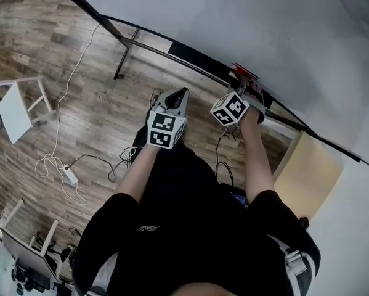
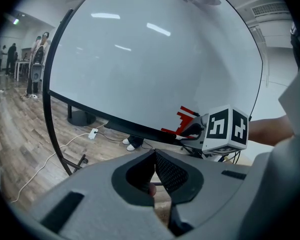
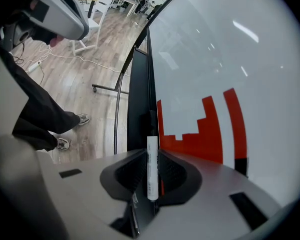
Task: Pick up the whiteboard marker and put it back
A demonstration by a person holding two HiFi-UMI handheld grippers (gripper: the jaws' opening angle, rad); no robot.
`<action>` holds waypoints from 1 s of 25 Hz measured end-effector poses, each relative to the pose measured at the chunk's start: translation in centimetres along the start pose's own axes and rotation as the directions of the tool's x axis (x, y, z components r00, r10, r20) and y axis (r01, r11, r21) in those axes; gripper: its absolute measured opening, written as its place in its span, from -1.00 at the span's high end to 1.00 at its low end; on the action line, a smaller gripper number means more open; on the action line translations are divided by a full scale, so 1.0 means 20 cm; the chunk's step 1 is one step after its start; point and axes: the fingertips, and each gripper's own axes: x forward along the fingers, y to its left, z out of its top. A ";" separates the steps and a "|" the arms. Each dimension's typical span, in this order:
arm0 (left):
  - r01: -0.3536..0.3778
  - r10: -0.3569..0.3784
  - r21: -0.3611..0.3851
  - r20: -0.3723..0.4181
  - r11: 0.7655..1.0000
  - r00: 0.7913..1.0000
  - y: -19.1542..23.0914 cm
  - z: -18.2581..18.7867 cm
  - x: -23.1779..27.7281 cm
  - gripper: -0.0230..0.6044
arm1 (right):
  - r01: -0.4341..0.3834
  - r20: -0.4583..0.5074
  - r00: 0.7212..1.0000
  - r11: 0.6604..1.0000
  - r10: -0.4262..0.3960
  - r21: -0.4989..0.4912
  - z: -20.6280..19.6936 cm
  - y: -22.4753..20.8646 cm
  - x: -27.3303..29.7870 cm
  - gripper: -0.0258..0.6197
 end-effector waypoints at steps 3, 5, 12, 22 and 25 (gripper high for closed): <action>-0.002 0.002 0.001 -0.005 1.000 1.000 -0.01 -0.01 0.00 0.91 | 0.010 0.010 1.000 1.000 -0.010 -0.002 0.00 0.01 0.00 0.79; 0.000 0.000 0.003 -0.004 1.000 1.000 -0.02 -0.02 -0.01 0.91 | 0.019 0.011 1.000 1.000 -0.018 -0.010 0.00 0.01 0.00 0.78; -0.015 0.015 0.019 0.019 1.000 1.000 -0.04 0.03 -0.06 0.91 | 0.068 0.072 0.995 0.998 -0.068 0.004 0.01 -0.03 -0.08 0.75; -0.042 0.039 0.040 0.072 0.998 0.997 -0.09 0.09 -0.13 0.91 | 0.071 0.260 0.958 0.979 -0.121 0.193 0.08 -0.08 -0.37 0.75; -0.044 0.039 0.053 0.098 0.998 0.994 -0.14 0.12 -0.15 0.91 | 0.067 0.310 0.939 0.965 -0.147 0.253 0.08 -0.09 -0.49 0.75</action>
